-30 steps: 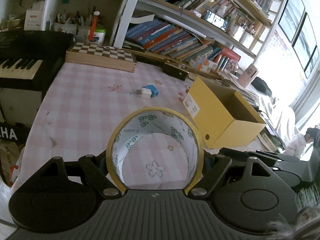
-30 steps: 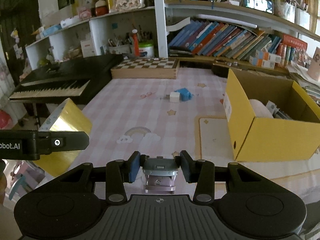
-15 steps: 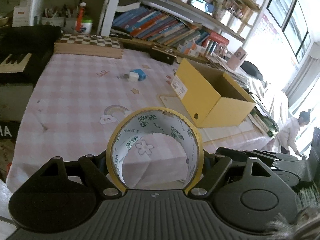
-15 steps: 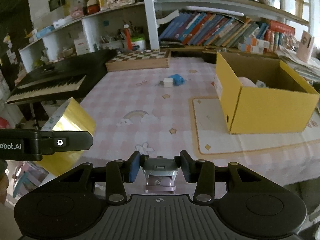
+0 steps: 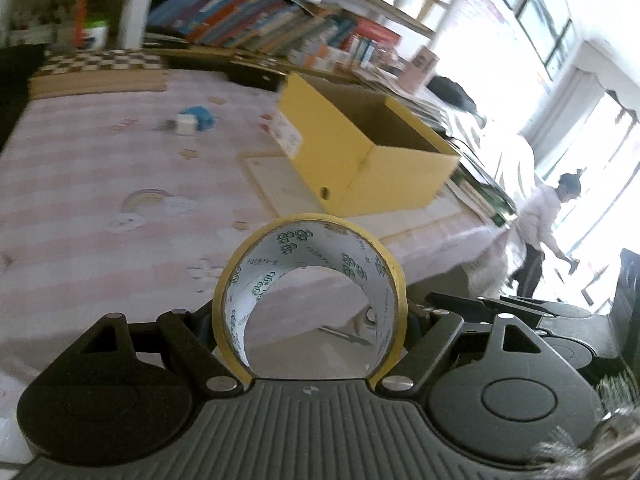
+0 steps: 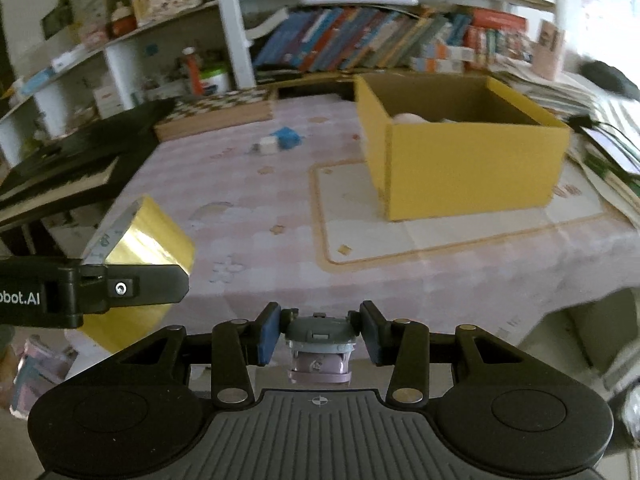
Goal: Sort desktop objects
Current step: 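Lift and carry the tape roll and grey container toward the yellow box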
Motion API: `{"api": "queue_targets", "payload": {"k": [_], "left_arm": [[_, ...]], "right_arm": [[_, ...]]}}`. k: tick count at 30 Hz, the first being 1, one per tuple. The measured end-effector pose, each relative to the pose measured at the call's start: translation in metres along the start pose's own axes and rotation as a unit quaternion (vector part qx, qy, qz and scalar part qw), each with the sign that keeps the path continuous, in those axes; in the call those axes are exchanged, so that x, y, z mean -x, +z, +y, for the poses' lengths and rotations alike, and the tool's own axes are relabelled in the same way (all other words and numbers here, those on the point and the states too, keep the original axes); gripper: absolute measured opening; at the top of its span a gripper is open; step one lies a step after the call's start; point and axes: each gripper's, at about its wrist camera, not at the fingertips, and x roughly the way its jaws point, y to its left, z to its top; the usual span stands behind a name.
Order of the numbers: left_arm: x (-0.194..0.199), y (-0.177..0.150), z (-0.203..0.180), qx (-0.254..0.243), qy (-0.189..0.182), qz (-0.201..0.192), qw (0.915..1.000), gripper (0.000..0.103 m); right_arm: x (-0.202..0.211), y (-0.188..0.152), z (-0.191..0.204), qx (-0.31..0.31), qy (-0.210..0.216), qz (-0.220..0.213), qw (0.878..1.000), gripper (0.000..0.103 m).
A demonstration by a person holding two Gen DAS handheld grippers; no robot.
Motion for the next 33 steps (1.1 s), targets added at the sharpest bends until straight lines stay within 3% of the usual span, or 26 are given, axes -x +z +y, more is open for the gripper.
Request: {"api": "queue_targets", "payload": {"k": [18,33], "left_arm": [[-0.054,0.016,-0.058,-0.045,-0.050,0.037,0.9970,0.080],[-0.102,0.042,-0.113,-0.041,-0.035,0.031,0.9981,0.080]], "right_arm": [[0.007,-0.004,-0.064,-0.049,-0.046,0.011,0.998,0.043],[-0.006,0.029,-0.131,-0.034,-0.027,0.014,0.999,0.043]]}}
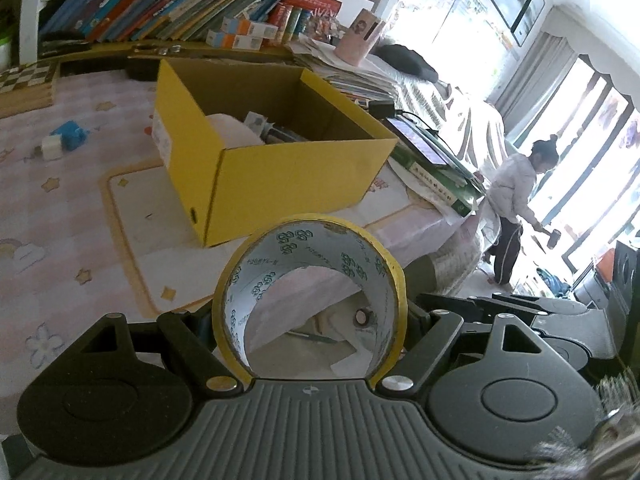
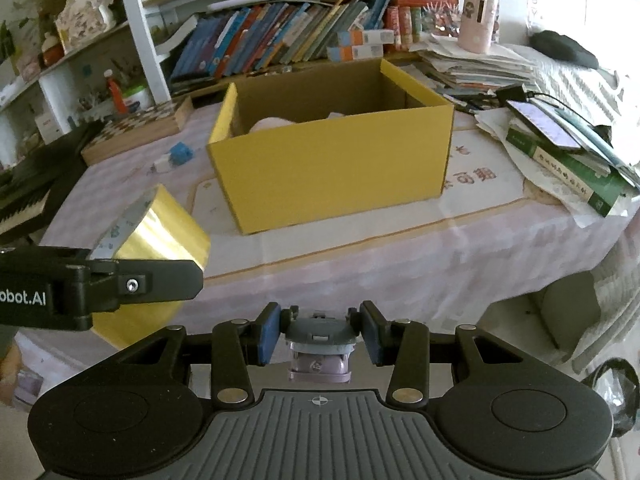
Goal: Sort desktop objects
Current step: 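Lift and carry the tape roll and grey container toward the yellow box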
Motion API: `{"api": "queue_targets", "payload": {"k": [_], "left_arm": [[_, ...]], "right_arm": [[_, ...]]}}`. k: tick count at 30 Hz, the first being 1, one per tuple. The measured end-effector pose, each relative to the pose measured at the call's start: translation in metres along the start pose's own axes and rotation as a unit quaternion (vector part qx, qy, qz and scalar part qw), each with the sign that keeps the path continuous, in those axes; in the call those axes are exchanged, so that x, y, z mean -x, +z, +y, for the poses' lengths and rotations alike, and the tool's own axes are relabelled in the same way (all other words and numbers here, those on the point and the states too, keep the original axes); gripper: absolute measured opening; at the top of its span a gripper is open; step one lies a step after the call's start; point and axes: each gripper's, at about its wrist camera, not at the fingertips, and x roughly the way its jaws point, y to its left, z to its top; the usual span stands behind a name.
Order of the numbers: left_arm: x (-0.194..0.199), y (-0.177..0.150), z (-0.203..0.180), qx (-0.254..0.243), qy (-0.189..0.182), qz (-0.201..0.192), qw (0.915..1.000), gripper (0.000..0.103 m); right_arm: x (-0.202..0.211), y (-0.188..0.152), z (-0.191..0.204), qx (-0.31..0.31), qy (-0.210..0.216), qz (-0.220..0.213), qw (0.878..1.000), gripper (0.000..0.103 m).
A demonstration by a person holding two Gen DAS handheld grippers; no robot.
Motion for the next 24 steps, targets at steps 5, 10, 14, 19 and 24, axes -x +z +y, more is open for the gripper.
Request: {"api": "queue_targets", "payload": {"k": [5,10,14,19,24], "left_arm": [[-0.014,0.012,-0.017,-0.006,0.009,-0.006,0.9999,0.080],[-0.020,0.028,-0.027,-0.012,0.033,-0.028,0.9990,0.080],[-0.021,0.046,-0.032,-0.009,0.046,-0.052,0.9975,0.080],[-0.019,0.071,-0.038,-0.006,0.063,-0.091,0.9938,0.080],[-0.021,0.095,-0.044,-0.013,0.085,-0.122,0.9889,0.080]], "right_arm": [[-0.007,0.013,-0.019,0.005,0.012,-0.004,1.000,0.043],[-0.013,0.029,-0.035,0.013,0.029,-0.019,0.999,0.043],[-0.018,0.045,-0.044,0.035,0.047,-0.033,0.998,0.043],[-0.020,0.071,-0.053,0.058,0.069,-0.061,0.994,0.043],[-0.020,0.102,-0.059,0.080,0.088,-0.099,0.988,0.043]]}}
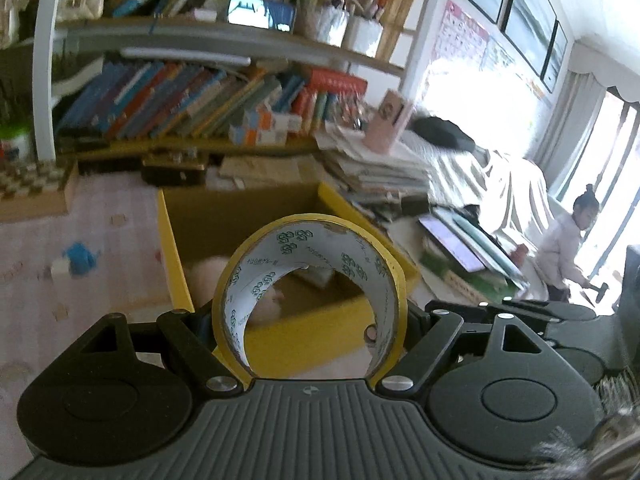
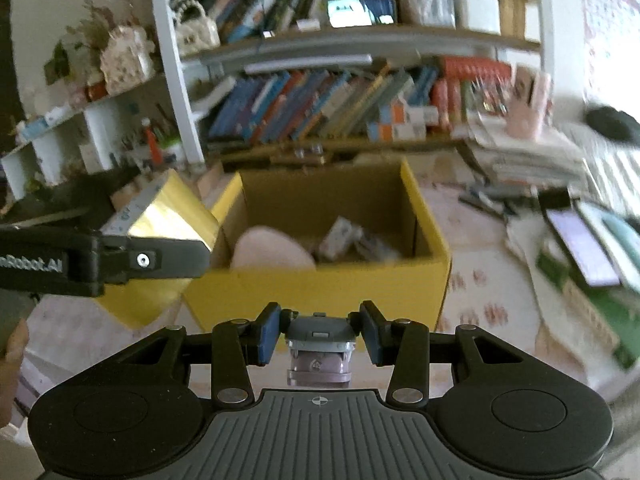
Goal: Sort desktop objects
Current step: 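Lift and carry the tape roll and grey container toward the yellow box, then lower both tools into the yellow box to release the tape and container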
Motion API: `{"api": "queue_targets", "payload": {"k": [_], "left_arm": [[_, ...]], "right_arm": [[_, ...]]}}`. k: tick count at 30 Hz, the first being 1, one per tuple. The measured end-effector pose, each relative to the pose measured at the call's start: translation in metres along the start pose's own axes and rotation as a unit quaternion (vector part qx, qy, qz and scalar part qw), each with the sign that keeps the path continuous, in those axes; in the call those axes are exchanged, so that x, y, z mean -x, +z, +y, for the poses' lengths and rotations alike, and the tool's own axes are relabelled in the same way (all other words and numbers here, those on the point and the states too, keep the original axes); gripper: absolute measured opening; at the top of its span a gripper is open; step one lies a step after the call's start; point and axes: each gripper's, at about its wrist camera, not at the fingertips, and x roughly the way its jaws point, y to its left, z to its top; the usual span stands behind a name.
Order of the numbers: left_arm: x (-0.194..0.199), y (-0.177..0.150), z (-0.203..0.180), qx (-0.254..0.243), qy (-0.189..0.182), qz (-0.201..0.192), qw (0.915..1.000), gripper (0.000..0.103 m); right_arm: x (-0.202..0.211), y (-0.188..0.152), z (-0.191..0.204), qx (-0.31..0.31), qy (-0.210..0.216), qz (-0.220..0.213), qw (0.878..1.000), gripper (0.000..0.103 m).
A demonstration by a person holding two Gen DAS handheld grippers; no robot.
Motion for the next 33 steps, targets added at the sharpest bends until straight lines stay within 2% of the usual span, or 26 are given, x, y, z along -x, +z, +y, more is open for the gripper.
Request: {"api": "queue_targets", "payload": {"k": [9,14,18,25,33], "left_arm": [[-0.035,0.032,0.000,-0.018,0.044,-0.031,0.9984,0.080],[-0.072,0.045,0.007,-0.037,0.063,-0.013,0.9973,0.080],[-0.109,0.054,0.017,-0.056,0.076,0.026,0.9952,0.080],[-0.160,0.066,0.030,-0.080,0.094,0.090,0.9883,0.080],[-0.200,0.069,0.047,-0.072,0.106,0.150,0.9803,0.081]], "right_arm": [[-0.036,0.041,-0.017,0.054,0.020,-0.034,0.998,0.043],[-0.074,0.054,-0.019,0.094,0.027,-0.022,0.995,0.043],[-0.108,0.063,-0.021,0.128,0.031,0.010,0.991,0.043],[-0.160,0.072,-0.019,0.218,0.028,0.063,0.974,0.043],[-0.201,0.070,-0.004,0.318,0.044,0.124,0.939,0.043]]}}
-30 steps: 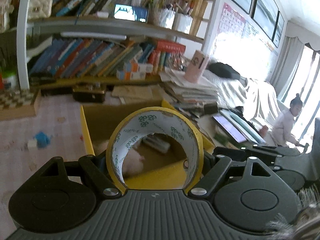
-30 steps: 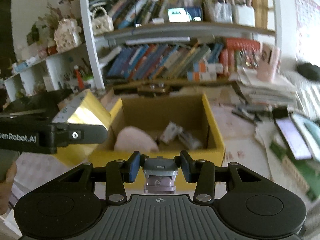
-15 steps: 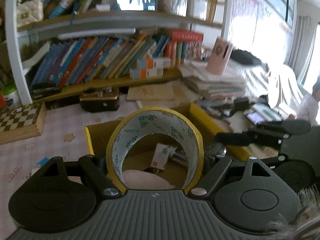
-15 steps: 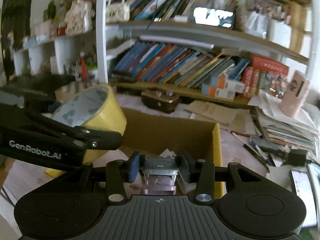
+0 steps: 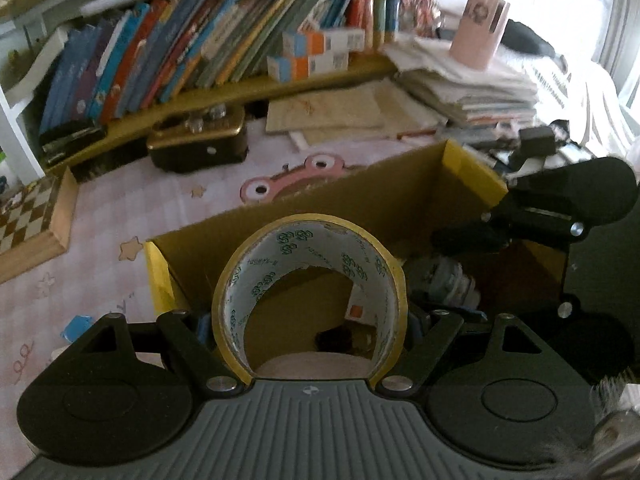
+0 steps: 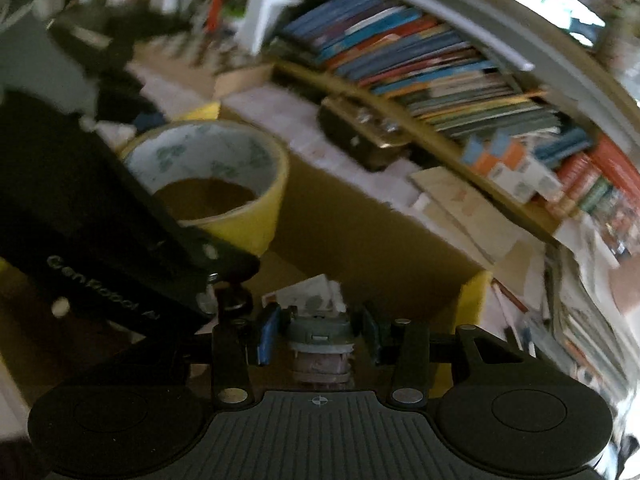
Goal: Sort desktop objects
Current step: 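Lower both tools into the yellow box to release the tape and container, then withdraw both open tools up out of the yellow box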
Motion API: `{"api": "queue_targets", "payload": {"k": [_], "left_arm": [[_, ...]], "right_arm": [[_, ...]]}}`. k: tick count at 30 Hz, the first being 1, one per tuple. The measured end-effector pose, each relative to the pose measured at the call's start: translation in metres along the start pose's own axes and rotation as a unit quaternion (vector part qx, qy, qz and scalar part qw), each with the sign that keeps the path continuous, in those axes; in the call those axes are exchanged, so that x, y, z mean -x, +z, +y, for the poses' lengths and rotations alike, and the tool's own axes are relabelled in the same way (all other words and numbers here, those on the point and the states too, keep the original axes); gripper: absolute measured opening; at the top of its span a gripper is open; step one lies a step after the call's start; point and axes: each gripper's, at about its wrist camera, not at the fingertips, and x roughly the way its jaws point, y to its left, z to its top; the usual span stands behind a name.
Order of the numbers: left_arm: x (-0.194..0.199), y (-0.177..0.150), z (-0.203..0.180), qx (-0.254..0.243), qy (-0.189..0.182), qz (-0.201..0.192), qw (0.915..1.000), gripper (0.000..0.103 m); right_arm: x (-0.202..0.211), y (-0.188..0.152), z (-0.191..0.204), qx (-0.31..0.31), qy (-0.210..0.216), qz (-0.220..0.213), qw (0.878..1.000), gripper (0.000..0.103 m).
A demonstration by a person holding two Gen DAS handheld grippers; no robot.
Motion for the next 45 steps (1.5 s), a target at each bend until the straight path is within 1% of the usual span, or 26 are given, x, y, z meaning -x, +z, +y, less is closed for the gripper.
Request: {"api": "queue_targets", "payload": {"k": [3,9,11,15,17,20,23,24,25,26,27,29,31,35,41,45], "left_arm": [[-0.007,-0.002,-0.001,-0.004,0.002,0.010,0.9999,0.081],[-0.007,-0.001,0.000,-0.004,0.004,0.007,1.0000,0.083],[-0.002,-0.001,-0.001,-0.005,0.010,-0.007,0.9999,0.088],[0.011,-0.001,-0.003,0.002,0.008,-0.030,0.9995,0.090],[0.019,-0.001,-0.003,0.007,0.006,-0.046,0.9989,0.093],[0.036,-0.003,-0.003,0.013,0.007,-0.072,0.9973,0.095],[0.057,-0.007,-0.003,0.017,0.012,-0.099,0.9948,0.097],[0.065,-0.008,-0.003,0.019,0.014,-0.111,0.9936,0.098],[0.073,-0.011,-0.002,0.022,0.017,-0.123,0.9920,0.100],[0.081,-0.014,-0.003,0.025,0.022,-0.135,0.9902,0.103],[0.088,-0.017,-0.004,0.028,0.030,-0.146,0.9884,0.103],[0.103,-0.026,-0.006,0.033,0.045,-0.163,0.9851,0.103],[0.113,-0.035,-0.006,0.038,0.050,-0.171,0.9833,0.103],[0.133,-0.054,-0.006,0.058,0.060,-0.185,0.9792,0.103],[0.153,-0.083,-0.005,0.097,0.086,-0.197,0.9719,0.103],[0.159,-0.100,-0.005,0.102,0.104,-0.192,0.9706,0.103]], "right_arm": [[-0.006,0.003,0.001,0.012,0.015,0.015,1.000,0.043],[-0.011,0.003,0.004,0.028,0.032,0.028,0.999,0.043],[-0.010,0.003,0.005,0.030,0.031,0.028,0.999,0.043],[-0.008,0.004,0.002,0.022,0.022,0.015,0.999,0.045],[-0.003,0.003,0.000,0.012,0.016,0.005,1.000,0.051],[0.010,0.000,-0.003,-0.008,0.012,-0.016,1.000,0.054],[0.029,-0.003,-0.008,-0.034,0.003,-0.045,0.998,0.060],[0.036,-0.004,-0.010,-0.045,-0.003,-0.057,0.997,0.066],[0.042,-0.005,-0.012,-0.059,-0.013,-0.069,0.996,0.074],[0.050,-0.007,-0.014,-0.076,-0.028,-0.082,0.993,0.077],[0.057,-0.010,-0.017,-0.094,-0.037,-0.092,0.991,0.079],[0.070,-0.015,-0.021,-0.125,-0.049,-0.108,0.985,0.080],[0.082,-0.020,-0.022,-0.148,-0.057,-0.121,0.980,0.081],[0.102,-0.033,-0.018,-0.175,-0.063,-0.144,0.972,0.085],[0.121,-0.053,-0.006,-0.213,-0.064,-0.160,0.962,0.087],[0.126,-0.066,0.001,-0.247,-0.065,-0.160,0.954,0.088]]}}
